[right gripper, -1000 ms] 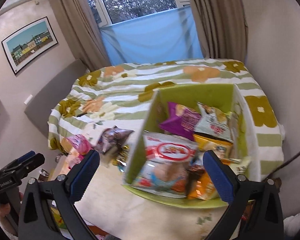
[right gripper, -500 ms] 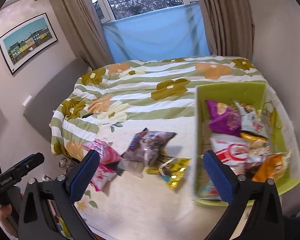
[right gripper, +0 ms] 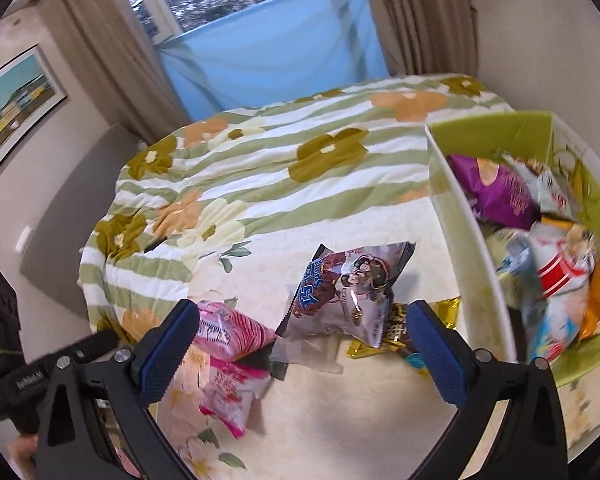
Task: Organize snacks
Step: 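Grasp the pink candy bag with the left tool while the right tool grasps the brown-blue bag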
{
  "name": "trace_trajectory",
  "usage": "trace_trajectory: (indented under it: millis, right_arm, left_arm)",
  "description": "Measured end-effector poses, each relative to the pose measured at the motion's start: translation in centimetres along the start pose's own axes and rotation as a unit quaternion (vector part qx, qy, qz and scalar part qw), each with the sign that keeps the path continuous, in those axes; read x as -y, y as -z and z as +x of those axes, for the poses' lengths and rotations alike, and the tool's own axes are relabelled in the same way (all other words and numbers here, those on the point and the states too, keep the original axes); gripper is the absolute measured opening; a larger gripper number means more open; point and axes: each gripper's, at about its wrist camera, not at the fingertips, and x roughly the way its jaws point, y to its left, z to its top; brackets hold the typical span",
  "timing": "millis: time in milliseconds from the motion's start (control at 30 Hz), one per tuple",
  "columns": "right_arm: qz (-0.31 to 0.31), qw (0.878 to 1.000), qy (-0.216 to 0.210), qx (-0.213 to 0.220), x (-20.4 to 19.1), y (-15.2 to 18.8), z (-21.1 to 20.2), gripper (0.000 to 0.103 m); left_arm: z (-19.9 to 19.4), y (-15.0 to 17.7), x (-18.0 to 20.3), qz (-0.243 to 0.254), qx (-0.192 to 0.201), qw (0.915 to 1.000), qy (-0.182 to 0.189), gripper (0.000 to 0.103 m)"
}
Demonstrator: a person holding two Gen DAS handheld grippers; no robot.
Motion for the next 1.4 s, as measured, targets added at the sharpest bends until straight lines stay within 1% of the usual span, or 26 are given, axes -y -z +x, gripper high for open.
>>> trace_trajectory:
  millis: [133,267,333,400,533,733,800,833,867,900,933,1000,1233,1400]
  right_arm:
    - [0.010,1.000,0.019,-0.011,-0.1,-0.3,1.8,0.103]
    - [0.004,0.999,0.031,-0.026,0.2,-0.8,3.7,0.103]
    - [0.000,0.999,0.032,-0.034,0.5,-0.9,4.7,0.103]
    - [-0.006,0.999,0.032,-0.042,0.8,-1.2,5.8,0.103]
    - [-0.016,0.998,0.035,-0.056,1.4,-1.5,7.5,0.103]
    - [-0.003,0.996,0.029,-0.081,2.9,-1.7,9.7,0.103]
    - [-0.002,0.996,0.026,-0.091,3.3,-1.8,10.4,0.103]
    - [-0.003,0.995,0.025,-0.095,3.4,-1.8,10.7,0.103]
    - [-0.006,0.995,0.024,-0.099,3.4,-1.8,11.0,0.103]
    - [-0.009,0.994,0.024,-0.102,3.4,-1.8,11.3,0.103]
    - [-0.011,0.994,0.024,-0.105,3.5,-1.9,11.5,0.103]
    - [-0.013,0.993,0.021,-0.113,3.6,-1.9,12.1,0.103]
    - [-0.020,0.991,0.012,-0.132,4.0,-2.2,13.5,0.103]
    - [-0.021,0.989,0.007,-0.144,4.3,-2.4,14.4,0.103]
  left_arm:
    - [3.4,-0.5,-0.6,-0.025,-0.031,0.9991,0.013,0.102]
    - [6.2,-0.8,-0.7,-0.043,-0.049,0.9977,0.015,0.102]
    - [7.7,-0.9,-0.7,-0.064,-0.061,0.9958,0.020,0.102]
    - [8.9,-0.9,-0.8,-0.082,-0.070,0.9940,0.018,0.102]
    - [10.8,-1.2,-0.6,-0.100,-0.081,0.9915,0.015,0.102]
    - [13.4,-1.0,-0.5,-0.130,-0.095,0.9869,0.005,0.102]
    - [13.9,-0.8,-0.6,-0.133,-0.101,0.9859,0.001,0.102]
    - [14.3,-0.8,-0.5,-0.135,-0.103,0.9854,-0.002,0.099]
    - [14.6,-0.7,-0.5,-0.136,-0.106,0.9850,-0.005,0.096]
    - [14.8,-0.7,-0.5,-0.137,-0.110,0.9845,-0.008,0.085]
    - [15.2,-0.6,-0.6,-0.139,-0.116,0.9834,-0.009,0.085]
    - [15.2,-0.5,-0.8,-0.147,-0.113,0.9827,-0.004,0.084]
    - [15.1,-0.5,-0.1,-0.129,-0.109,0.9855,-0.015,0.083]
    - [14.9,-0.6,0.2,-0.120,-0.105,0.9871,-0.013,0.083]
